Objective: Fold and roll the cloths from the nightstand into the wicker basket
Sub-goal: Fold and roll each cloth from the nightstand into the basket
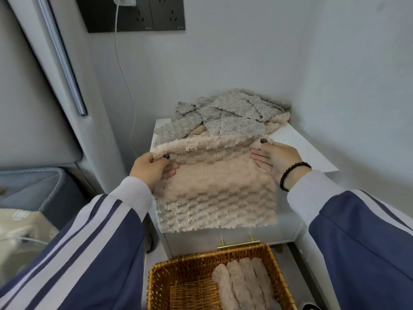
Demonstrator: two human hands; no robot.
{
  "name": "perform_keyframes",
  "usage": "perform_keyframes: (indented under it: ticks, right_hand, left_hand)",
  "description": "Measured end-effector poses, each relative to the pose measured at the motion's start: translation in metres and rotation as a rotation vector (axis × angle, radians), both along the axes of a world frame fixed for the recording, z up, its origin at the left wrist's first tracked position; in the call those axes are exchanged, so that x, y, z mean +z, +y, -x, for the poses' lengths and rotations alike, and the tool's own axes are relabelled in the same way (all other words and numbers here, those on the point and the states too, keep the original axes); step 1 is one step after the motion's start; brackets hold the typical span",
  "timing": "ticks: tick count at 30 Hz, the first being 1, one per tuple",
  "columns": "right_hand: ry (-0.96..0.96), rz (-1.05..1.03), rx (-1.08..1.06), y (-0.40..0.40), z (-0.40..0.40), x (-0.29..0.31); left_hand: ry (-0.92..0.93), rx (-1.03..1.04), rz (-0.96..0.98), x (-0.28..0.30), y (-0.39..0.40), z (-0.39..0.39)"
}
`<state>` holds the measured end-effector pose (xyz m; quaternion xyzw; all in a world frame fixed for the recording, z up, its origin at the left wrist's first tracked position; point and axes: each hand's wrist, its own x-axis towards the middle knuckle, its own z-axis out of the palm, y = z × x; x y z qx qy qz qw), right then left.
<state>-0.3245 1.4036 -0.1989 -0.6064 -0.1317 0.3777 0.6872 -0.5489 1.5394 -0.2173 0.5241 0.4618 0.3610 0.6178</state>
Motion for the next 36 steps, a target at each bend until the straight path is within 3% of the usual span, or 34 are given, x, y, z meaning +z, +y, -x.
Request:
perform_keyframes:
  ticks: [7, 13, 21, 27, 32, 36]
  right_hand:
    - [-0.199, 0.031, -0.04, 0.043, -0.015, -0.012]
    - [-0.445, 0.116, 0.003, 0.068, -0.042, -0.028]
    - [-0.274, -0.109, 0.054, 0.083, -0.058, -0.021]
    - [-0.109, -0.087, 0.062, 0.05, -0.065, 0.006]
    - [-0.199, 0.002, 0.123, 0.019, -0.061, 0.019]
    - [-0.279, 0.096, 0.229, -0.004, -0.05, 0.03]
  left_hand:
    - [-0.133, 0.016, -0.016, -0.011, 0.031, -0.014]
    - [-0.113, -0.033, -0.198, -0.016, 0.059, -0.035]
    - [-0.267, -0.041, -0.164, -0.009, 0.07, -0.04]
    - [-0.233, -0.095, -0.104, 0.011, 0.068, -0.02]
    - [-0.205, -0.1, -0.063, 0.026, 0.054, -0.003]
    - [-0.078, -0.161, -0.053, 0.036, 0.037, 0.004]
